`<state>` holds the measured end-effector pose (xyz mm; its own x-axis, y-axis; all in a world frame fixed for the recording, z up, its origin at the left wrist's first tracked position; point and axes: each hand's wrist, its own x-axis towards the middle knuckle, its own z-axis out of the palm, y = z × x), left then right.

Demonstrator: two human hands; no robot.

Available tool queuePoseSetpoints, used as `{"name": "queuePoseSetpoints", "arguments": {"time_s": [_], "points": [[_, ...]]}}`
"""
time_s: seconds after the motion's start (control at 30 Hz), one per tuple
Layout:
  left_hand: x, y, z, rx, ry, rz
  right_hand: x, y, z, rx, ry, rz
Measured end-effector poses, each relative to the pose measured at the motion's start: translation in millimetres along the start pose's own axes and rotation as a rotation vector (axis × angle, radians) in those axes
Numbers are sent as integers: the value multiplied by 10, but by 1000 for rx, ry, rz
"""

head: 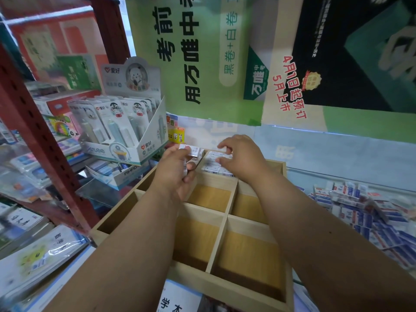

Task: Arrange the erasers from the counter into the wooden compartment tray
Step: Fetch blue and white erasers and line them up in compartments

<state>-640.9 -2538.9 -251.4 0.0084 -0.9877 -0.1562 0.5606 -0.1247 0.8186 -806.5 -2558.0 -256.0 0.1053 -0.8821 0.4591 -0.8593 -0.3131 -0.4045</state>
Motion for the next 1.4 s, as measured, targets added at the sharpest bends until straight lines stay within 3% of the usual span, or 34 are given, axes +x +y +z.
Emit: {"name": "queuePoseSetpoints", "arguments": {"time_s": [0.13, 0.4, 0.5, 0.63, 0.77, 1.2, 1.4], "points": [[-16, 9, 21, -17, -8, 11, -29, -213, 17, 192, 103, -226], [-103, 32, 65, 33, -55, -2, 4, -234, 56, 193, 133, -316], [-99, 25, 69, 18, -18, -11, -17, -245, 37, 223, 127, -276], [-58, 43, 38, -176, 21, -85, -27, -133, -29, 315, 154, -61], [-71, 49, -2, -211, 41, -42, -28, -51, -16, 280, -2, 107], [14, 6, 39, -136, -7, -5, 29, -50, 100, 84, -128, 61], [3, -17, 33, -78, -33, 60, -15, -113, 39, 256, -17, -27]]}}
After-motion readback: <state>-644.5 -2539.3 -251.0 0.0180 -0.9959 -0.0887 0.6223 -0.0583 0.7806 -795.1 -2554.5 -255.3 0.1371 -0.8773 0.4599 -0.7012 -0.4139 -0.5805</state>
